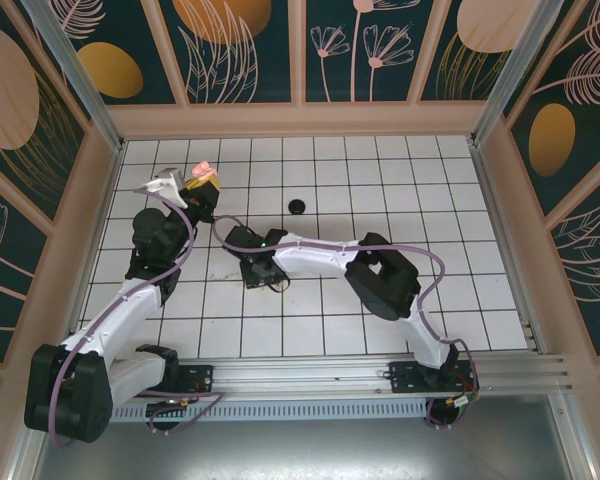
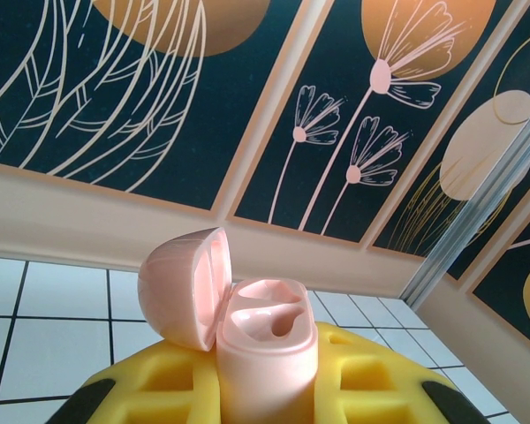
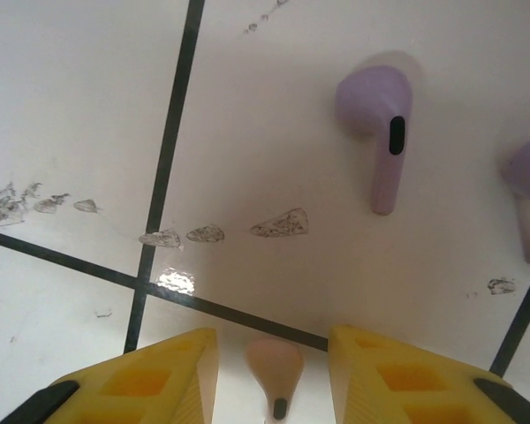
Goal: Insert the wireless bluetooth earbuds into the charging case
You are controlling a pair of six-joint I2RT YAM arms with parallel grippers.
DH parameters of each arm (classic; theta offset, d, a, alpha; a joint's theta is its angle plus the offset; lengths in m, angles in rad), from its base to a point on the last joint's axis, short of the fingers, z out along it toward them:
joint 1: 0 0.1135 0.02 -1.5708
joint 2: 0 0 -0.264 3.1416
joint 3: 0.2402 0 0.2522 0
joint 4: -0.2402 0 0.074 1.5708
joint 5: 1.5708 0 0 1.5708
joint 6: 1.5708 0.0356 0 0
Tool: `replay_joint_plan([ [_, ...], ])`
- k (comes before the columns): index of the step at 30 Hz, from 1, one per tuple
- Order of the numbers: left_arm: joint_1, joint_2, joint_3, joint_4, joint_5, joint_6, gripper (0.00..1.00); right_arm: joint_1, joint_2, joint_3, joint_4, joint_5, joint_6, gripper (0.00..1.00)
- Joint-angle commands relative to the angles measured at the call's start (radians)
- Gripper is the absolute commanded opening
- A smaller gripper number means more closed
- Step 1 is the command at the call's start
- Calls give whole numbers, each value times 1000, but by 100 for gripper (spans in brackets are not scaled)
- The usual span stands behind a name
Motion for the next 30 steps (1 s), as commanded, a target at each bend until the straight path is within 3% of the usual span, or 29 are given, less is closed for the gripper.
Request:
replay_joint_plan([
  [1, 9, -9, -10, 63, -8, -9, 0, 16, 27, 30, -46, 24, -2, 38],
  [13, 10, -7, -21, 76, -1, -15, 0, 17, 62, 63, -58, 32, -1, 34],
  [23, 10, -2, -19, 81, 18, -24, 0, 17, 47, 41, -37, 27, -2, 20],
  [30, 9, -4, -4, 53, 42, -17, 0, 15, -27, 11, -11, 46, -2, 15],
])
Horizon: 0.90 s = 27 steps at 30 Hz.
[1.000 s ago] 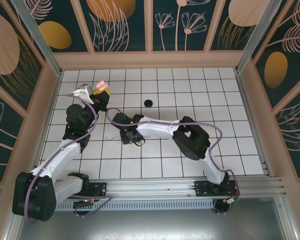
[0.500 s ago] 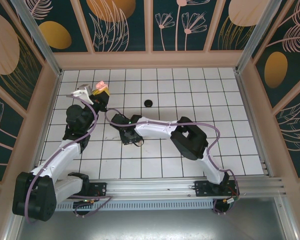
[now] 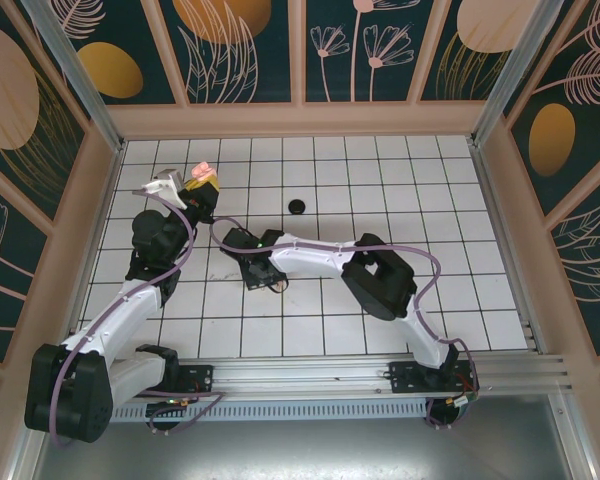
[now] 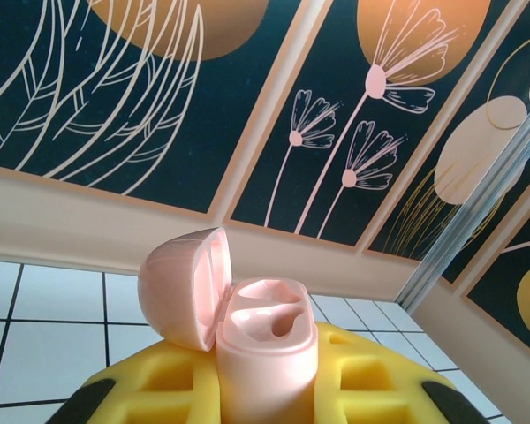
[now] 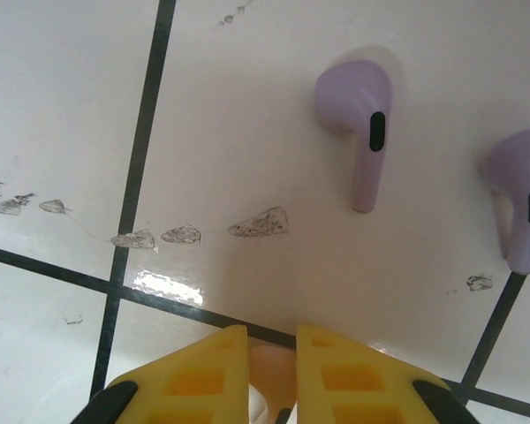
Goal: Insert the wireless bluetooth earbuds into the charging case
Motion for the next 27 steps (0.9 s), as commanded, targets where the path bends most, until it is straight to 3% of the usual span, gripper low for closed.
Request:
replay_joint_plan([
  [1, 6, -5, 20, 11, 43, -1, 0, 7, -65, -20, 35, 15, 1, 15],
  [9, 6, 9, 61, -19, 171, 48, 0, -20, -229, -64, 43, 86, -31, 15],
  [21, -17, -16, -166, 387, 228, 129, 0, -201, -540, -239, 115, 126, -164, 15],
  [27, -110, 49, -193, 415, 286, 283, 0, -256, -656, -273, 185, 131, -305, 15],
])
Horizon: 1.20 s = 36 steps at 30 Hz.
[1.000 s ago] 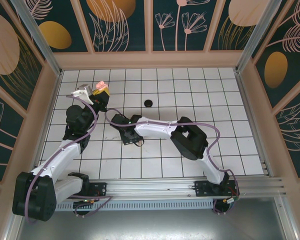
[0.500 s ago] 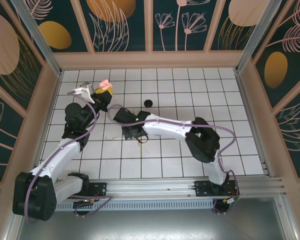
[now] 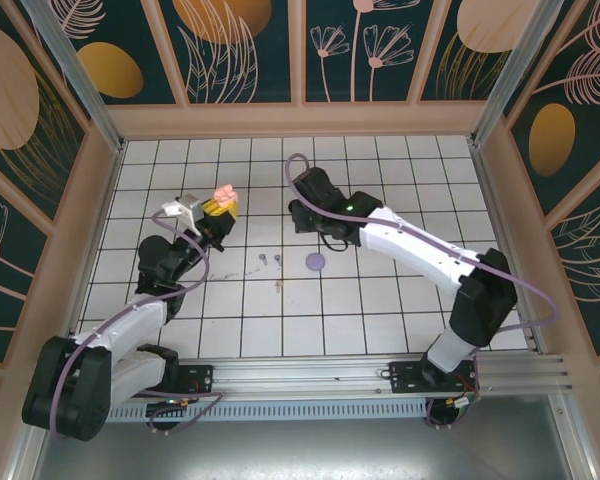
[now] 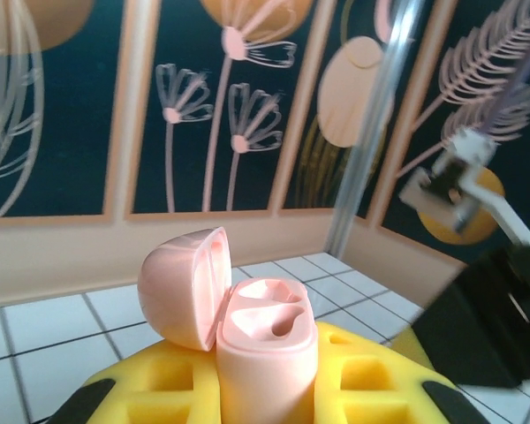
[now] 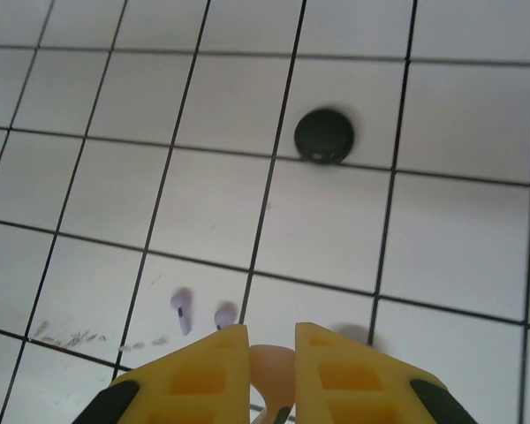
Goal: Insert the wireless bluetooth earbuds into the charging case
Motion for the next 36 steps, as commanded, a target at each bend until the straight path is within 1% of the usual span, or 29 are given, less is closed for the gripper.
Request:
replay_joint_plan([
  [1, -59, 47, 1, 92, 66, 139, 0, -3, -74, -13, 66, 20, -126, 15],
  [5, -120, 134, 13, 119, 109, 208, 0, -5, -120, -14, 90, 11, -201, 15],
  [10, -166, 253, 32, 216, 167, 225, 0, -4, -195, -50, 142, -43, -293, 15],
  [16, -198, 364, 112, 268, 270, 233, 0, 5, -257, -88, 186, -111, -373, 15],
  [21, -214, 405, 169, 283, 315, 233, 0, 30, -280, -117, 215, -131, -401, 15],
  [26, -228, 416, 203, 283, 344, 230, 0, 51, -290, -152, 267, -131, -397, 15],
  [36, -234, 405, 215, 276, 357, 221, 0, 79, -281, -171, 311, -119, -382, 15],
])
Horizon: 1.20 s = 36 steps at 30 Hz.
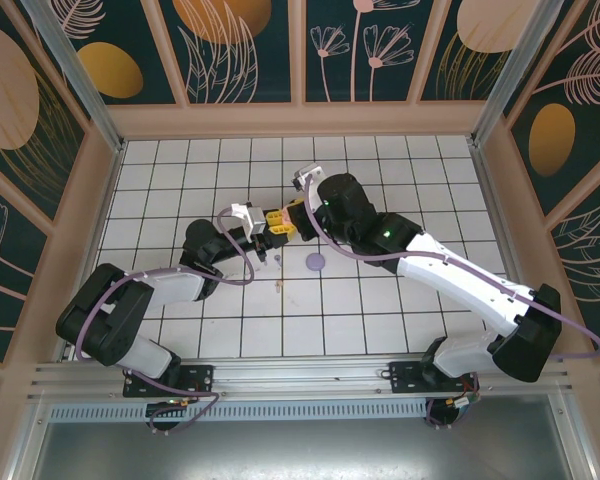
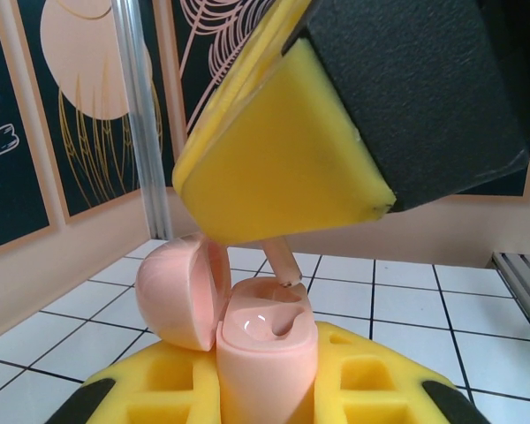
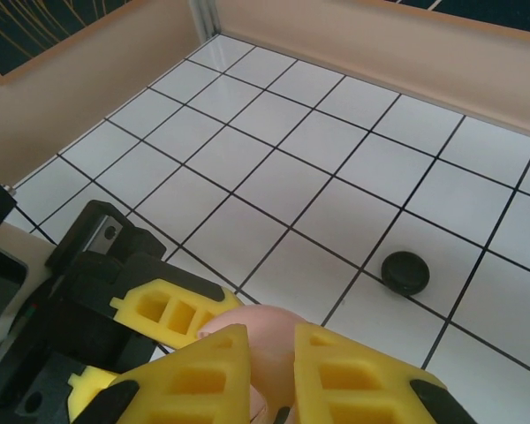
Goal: Insert the wireless bluetooth earbuds into the charging case
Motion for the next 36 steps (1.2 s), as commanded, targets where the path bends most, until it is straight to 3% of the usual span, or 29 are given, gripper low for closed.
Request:
replay_joint_plan([
  [1, -4, -2, 27, 48, 33, 7, 0, 12, -20, -11, 52, 6, -5, 15],
  [36, -7, -34, 64, -15, 31, -9, 0, 40, -43, -95, 55, 23, 14, 12],
])
